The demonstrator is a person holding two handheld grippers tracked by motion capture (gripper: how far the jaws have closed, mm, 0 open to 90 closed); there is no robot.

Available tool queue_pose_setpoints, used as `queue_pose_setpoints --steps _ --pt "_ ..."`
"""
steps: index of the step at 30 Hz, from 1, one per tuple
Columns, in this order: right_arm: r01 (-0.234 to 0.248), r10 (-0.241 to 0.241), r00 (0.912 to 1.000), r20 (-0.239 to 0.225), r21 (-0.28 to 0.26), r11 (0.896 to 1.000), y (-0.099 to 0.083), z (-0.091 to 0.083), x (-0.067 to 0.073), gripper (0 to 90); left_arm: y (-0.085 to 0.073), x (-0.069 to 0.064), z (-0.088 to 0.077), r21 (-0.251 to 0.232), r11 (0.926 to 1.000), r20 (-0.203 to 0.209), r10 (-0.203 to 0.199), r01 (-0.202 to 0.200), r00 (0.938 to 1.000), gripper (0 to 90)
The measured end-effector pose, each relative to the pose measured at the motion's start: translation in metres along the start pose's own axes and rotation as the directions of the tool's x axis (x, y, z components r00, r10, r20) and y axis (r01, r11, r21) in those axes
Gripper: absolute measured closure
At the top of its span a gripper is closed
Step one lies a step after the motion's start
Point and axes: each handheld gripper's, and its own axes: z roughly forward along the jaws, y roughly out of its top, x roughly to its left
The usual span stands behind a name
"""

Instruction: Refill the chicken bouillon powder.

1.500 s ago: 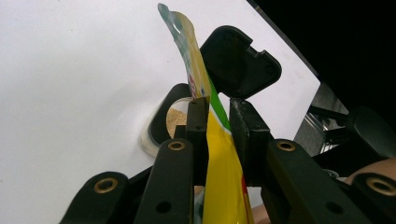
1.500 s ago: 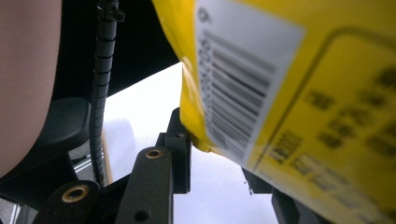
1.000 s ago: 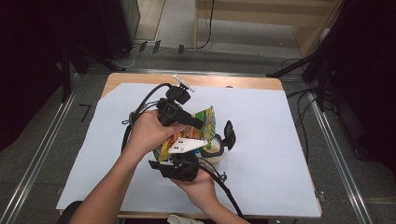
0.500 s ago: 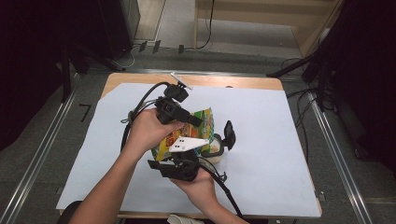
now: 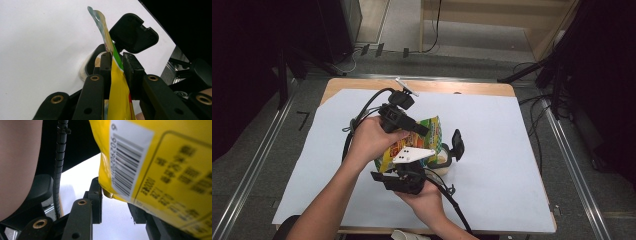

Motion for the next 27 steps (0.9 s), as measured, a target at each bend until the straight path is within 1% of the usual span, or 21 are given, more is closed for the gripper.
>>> queue_pose_setpoints --steps 5,10,18,22,26,27 --pt "-0.002 0.002 1.0000 0.002 0.000 1.000 -0.0001 -0.0003 0.0000 68.9 0.0002 -0.0004 0.0006 -0.001 1.0000 0.001 -0.003 0.003 1.0000 79.0" --pt "-0.007 0.007 1.0000 0.005 0.005 1.000 0.0002 -0.0006 -0.0006 69.5 0.0005 0.0025 0.0014 0.004 1.0000 0.001 -0.006 0.006 1.0000 79.0" --pt "-0.004 0.004 1.0000 0.004 0.010 1.000 0.0008 -0.0006 -0.0005 69.5 0.0001 0.0062 0.0015 0.004 0.9998 -0.002 -0.022 0.022 0.9998 79.0" --pt "-0.008 0.008 1.0000 -0.002 0.010 1.000 0.0011 -0.0009 -0.0006 69.5 -0.0001 0.0091 0.0016 0.008 0.9994 0.003 -0.034 0.034 0.9994 78.9" --pt "-0.003 0.003 1.0000 0.001 0.012 1.000 0.0012 -0.0008 -0.0007 69.6 -0.0005 0.0070 0.0010 0.004 0.9996 0.004 -0.027 0.027 0.9996 78.9" --pt "-0.002 0.002 1.0000 0.003 0.010 1.000 0.0012 -0.0005 -0.0011 69.8 -0.0005 0.0028 0.0004 -0.003 0.9999 -0.001 -0.015 0.015 0.9999 78.9"
